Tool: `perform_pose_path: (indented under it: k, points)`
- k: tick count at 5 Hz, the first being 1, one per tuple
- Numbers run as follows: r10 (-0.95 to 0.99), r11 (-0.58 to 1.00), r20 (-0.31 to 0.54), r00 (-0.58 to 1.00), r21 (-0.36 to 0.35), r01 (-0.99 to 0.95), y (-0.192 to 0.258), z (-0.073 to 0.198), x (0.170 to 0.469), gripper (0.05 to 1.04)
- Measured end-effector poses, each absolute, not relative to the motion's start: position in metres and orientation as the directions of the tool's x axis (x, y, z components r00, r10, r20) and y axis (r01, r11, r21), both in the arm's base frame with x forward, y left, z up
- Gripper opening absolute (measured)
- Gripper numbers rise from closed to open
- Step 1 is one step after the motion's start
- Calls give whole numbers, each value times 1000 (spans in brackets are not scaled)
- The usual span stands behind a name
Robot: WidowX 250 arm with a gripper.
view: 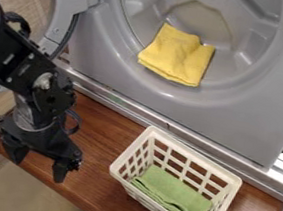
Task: Move the green cloth to the bottom left side of the table
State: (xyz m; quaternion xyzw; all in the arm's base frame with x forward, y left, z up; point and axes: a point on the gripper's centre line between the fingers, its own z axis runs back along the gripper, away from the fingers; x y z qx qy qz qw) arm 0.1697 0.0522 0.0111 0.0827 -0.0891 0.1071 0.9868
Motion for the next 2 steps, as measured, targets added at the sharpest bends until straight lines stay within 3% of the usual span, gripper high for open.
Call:
perform_pose_path:
  k: [1, 2]
  points:
    - [201, 964, 185, 962, 135, -228, 51, 10, 169, 1001]
    - [152, 984, 249, 957, 55, -170, 35, 28, 182, 1001]
